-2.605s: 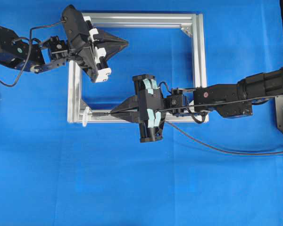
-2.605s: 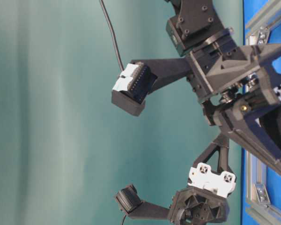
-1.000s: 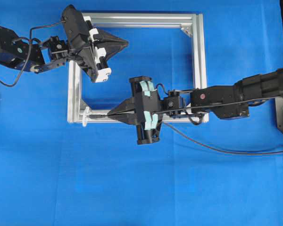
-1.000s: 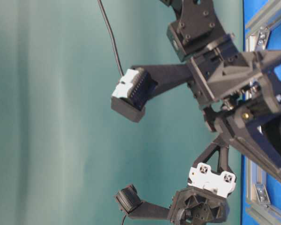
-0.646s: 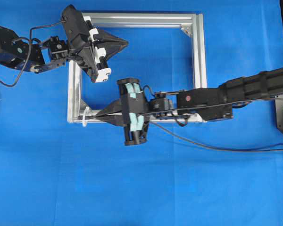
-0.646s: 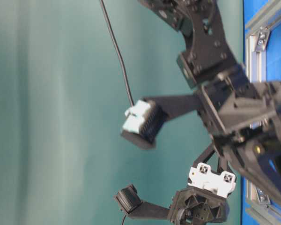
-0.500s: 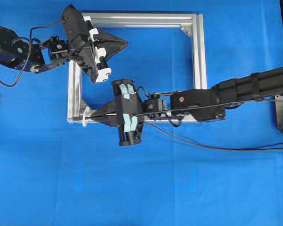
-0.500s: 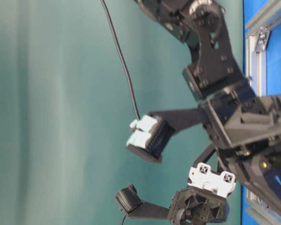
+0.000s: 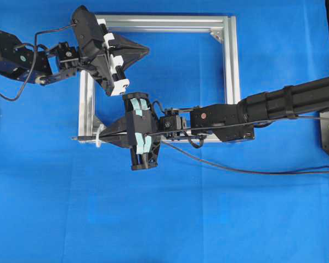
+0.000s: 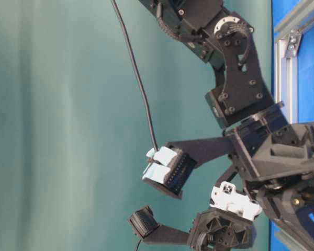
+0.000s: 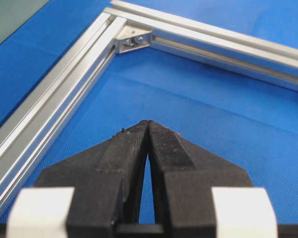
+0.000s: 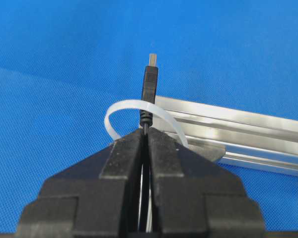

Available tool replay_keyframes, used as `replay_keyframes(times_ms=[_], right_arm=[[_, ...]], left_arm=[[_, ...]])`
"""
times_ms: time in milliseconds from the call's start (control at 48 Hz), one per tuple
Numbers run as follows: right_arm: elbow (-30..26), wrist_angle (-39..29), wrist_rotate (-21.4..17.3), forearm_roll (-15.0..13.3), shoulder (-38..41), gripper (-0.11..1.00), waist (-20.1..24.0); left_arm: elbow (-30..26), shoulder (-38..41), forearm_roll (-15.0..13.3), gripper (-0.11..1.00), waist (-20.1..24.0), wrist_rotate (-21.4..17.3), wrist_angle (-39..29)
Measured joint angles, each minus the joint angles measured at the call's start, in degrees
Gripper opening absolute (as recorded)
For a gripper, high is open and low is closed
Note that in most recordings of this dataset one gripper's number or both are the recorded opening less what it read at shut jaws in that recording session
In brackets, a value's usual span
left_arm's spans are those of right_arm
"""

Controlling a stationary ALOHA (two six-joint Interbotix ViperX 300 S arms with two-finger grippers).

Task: Insert the wire through the string loop located on the left side.
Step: 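Move the open left gripper right toward the plug tip past the loop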

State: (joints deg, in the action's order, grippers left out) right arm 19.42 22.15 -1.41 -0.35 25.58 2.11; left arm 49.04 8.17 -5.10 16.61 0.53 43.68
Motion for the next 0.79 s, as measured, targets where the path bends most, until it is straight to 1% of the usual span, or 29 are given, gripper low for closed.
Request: replay_keyframes(times_ms=[229, 354, 542, 792], right_arm=[[0.00, 0.00, 0.00, 0.00, 0.00, 0.00, 0.00], [0.00, 0.00, 0.00, 0.00, 0.00, 0.00, 0.00], [0.00, 0.00, 0.00, 0.00, 0.00, 0.00, 0.00], [0.00, 0.00, 0.00, 0.00, 0.00, 0.00, 0.00]], left_arm=[[0.18, -0.09, 0.00, 0.00, 0.00, 0.00, 0.00], [1.76, -1.32, 0.00, 0.00, 0.00, 0.00, 0.09], [6.59, -4.31, 0.00, 0.00, 0.70, 0.00, 0.26], [15.64, -10.11, 0.00, 0.00, 2.72, 0.00, 1.14]])
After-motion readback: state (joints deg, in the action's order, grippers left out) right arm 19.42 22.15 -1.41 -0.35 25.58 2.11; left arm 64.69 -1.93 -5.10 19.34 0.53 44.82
